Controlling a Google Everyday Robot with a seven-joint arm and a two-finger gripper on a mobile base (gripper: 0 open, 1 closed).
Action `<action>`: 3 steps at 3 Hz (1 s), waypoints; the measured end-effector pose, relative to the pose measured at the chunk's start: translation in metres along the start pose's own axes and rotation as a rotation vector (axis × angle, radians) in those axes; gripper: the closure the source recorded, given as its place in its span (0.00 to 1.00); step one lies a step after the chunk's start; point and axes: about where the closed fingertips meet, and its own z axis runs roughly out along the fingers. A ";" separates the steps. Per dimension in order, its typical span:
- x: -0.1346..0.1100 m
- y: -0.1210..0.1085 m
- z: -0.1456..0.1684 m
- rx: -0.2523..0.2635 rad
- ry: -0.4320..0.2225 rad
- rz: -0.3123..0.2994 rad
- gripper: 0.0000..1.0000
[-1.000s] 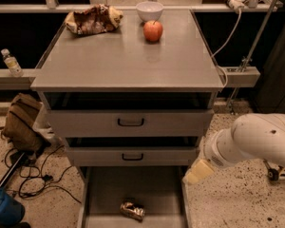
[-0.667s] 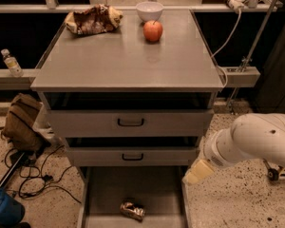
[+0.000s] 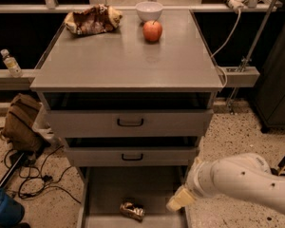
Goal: Pick orange can from bottom drawer and place on counter
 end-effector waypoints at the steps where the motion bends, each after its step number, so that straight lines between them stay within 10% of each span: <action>1: 0.011 0.022 0.057 -0.032 -0.048 0.051 0.00; 3: -0.005 0.014 0.062 -0.002 -0.116 0.063 0.00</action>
Offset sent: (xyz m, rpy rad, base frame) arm -0.0044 0.0207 -0.0524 0.0626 0.0146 -0.0227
